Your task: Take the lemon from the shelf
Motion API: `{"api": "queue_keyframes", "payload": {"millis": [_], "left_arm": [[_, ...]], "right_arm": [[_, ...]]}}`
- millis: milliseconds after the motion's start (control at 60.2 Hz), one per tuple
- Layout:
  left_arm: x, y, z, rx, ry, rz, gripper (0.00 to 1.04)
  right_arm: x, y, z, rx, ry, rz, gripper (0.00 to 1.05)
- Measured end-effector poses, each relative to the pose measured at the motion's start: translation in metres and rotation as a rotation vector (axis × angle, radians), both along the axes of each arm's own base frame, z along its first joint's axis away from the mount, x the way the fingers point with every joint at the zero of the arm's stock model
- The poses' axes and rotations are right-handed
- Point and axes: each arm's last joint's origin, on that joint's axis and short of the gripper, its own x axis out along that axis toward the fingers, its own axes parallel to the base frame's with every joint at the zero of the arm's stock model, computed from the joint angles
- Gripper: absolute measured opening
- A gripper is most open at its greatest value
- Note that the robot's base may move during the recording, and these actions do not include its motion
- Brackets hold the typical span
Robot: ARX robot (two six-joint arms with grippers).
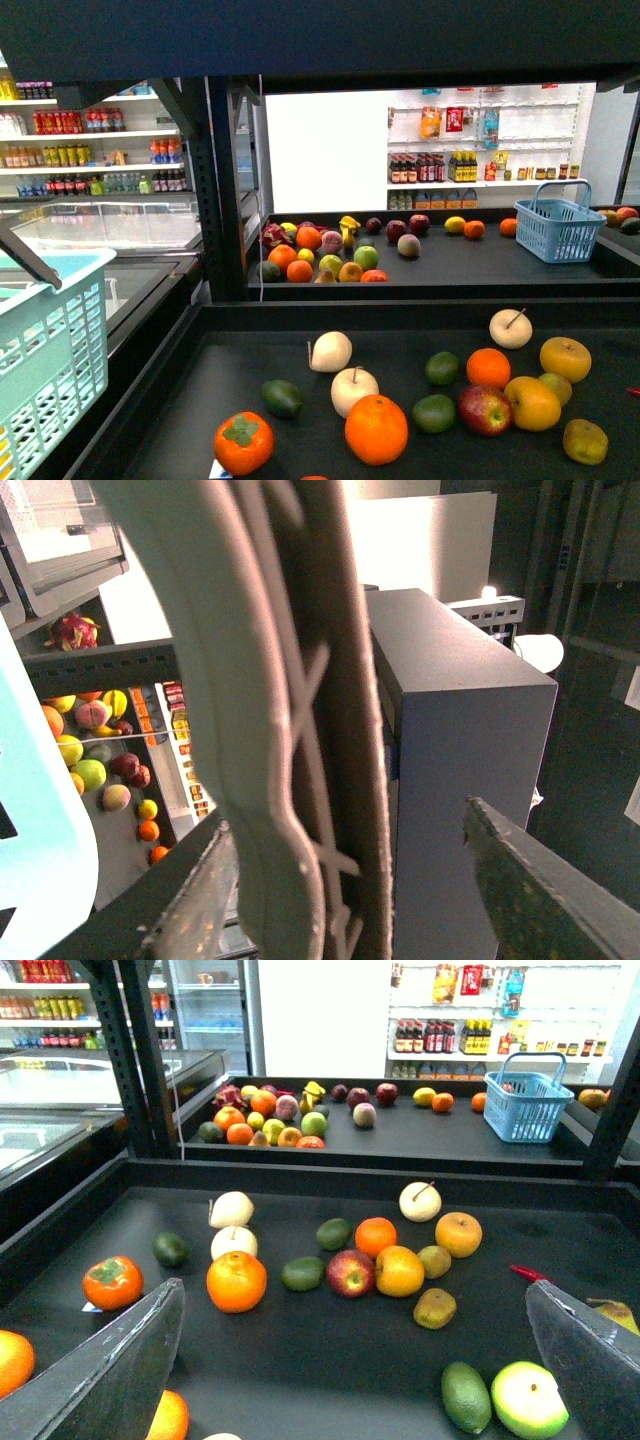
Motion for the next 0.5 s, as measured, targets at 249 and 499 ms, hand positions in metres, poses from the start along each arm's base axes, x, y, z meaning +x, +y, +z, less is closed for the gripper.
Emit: {"api": "queue_keyframes", "payload": {"millis": [249, 499], "left_arm": [[0.0, 0.0, 0.0, 0.0, 0.0, 0.0, 0.95], [-0.05, 0.028, 0.019, 0.127, 0.05, 0.16, 0.97]], "right_arm": [[0.0, 0.0, 0.0, 0.0, 0.0, 0.0, 1.02], [0.0, 0.0, 0.0, 0.0, -0.002, 0.0, 1.02]]}}
